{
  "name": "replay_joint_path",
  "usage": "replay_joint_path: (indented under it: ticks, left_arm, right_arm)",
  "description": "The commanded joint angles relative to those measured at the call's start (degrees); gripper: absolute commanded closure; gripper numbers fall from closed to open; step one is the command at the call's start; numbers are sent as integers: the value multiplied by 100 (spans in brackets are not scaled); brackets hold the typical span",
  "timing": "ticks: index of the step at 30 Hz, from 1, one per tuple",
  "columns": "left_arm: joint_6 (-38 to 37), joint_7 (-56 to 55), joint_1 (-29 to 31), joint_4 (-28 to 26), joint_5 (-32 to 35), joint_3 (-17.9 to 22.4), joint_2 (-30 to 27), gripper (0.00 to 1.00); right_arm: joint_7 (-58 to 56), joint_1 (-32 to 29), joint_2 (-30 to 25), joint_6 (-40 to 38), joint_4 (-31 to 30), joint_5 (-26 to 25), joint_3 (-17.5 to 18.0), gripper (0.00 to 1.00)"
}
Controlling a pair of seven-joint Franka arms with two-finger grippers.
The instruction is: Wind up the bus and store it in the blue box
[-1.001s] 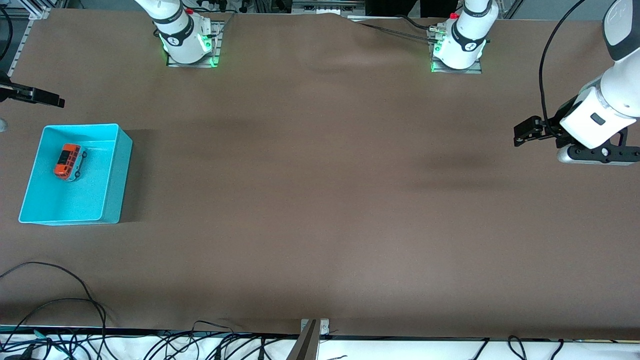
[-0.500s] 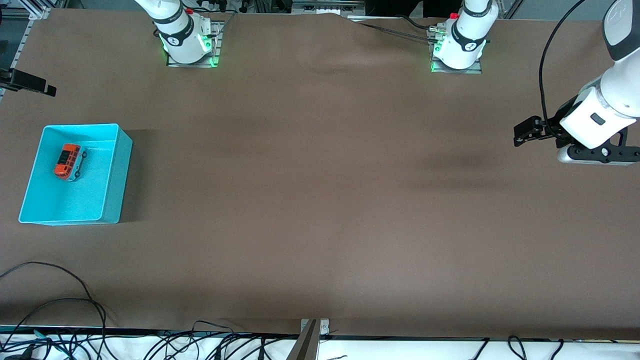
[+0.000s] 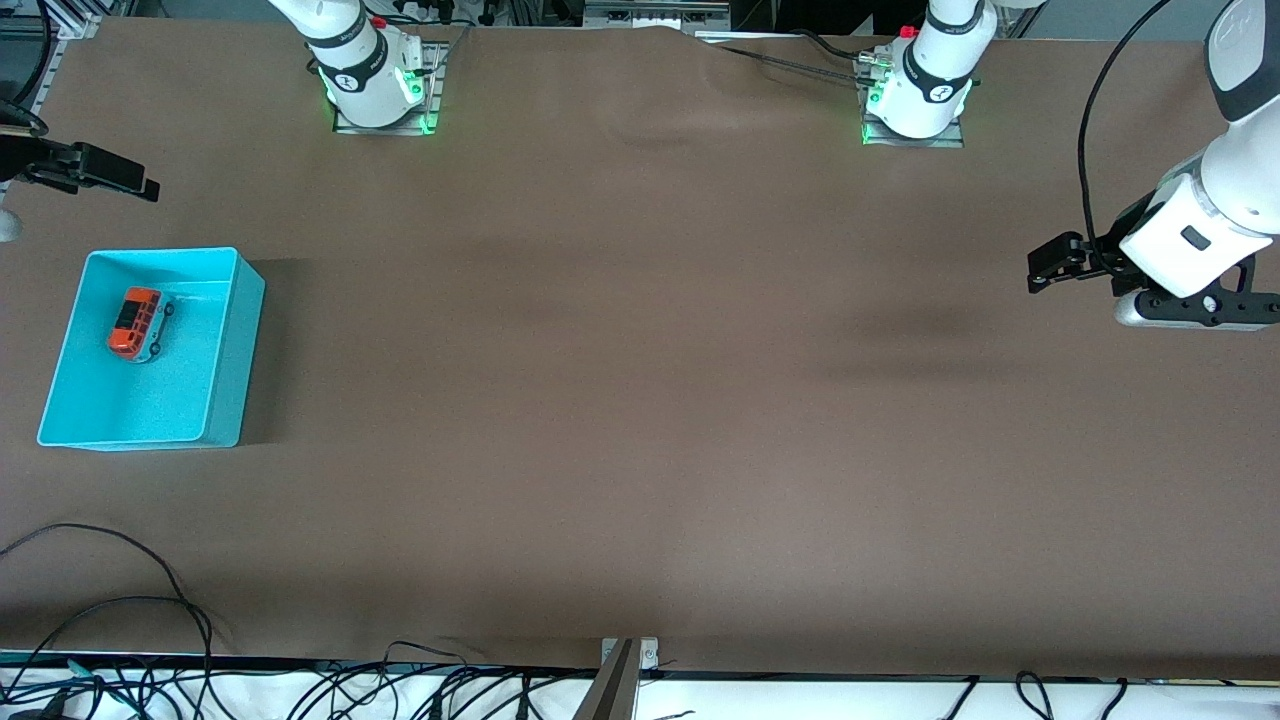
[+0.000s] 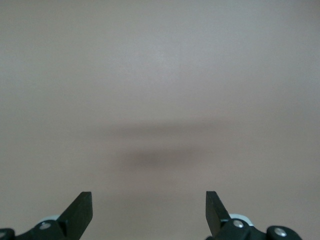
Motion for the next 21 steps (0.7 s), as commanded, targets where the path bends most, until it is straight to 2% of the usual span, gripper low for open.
replay_joint_path:
  ticks: [1, 11, 21]
  left_arm:
    - [-47, 0, 1, 22, -142, 9, -7, 0]
    - [-47, 0, 1, 22, -142, 9, -7, 0]
    - [-47, 0, 1, 22, -142, 9, 2, 0]
  right_arm:
    - [173, 27, 77, -11, 192, 25, 133, 0]
    - [586, 124, 34, 745, -168, 8, 283, 0]
    - [95, 124, 16, 1106, -459, -107, 283, 0]
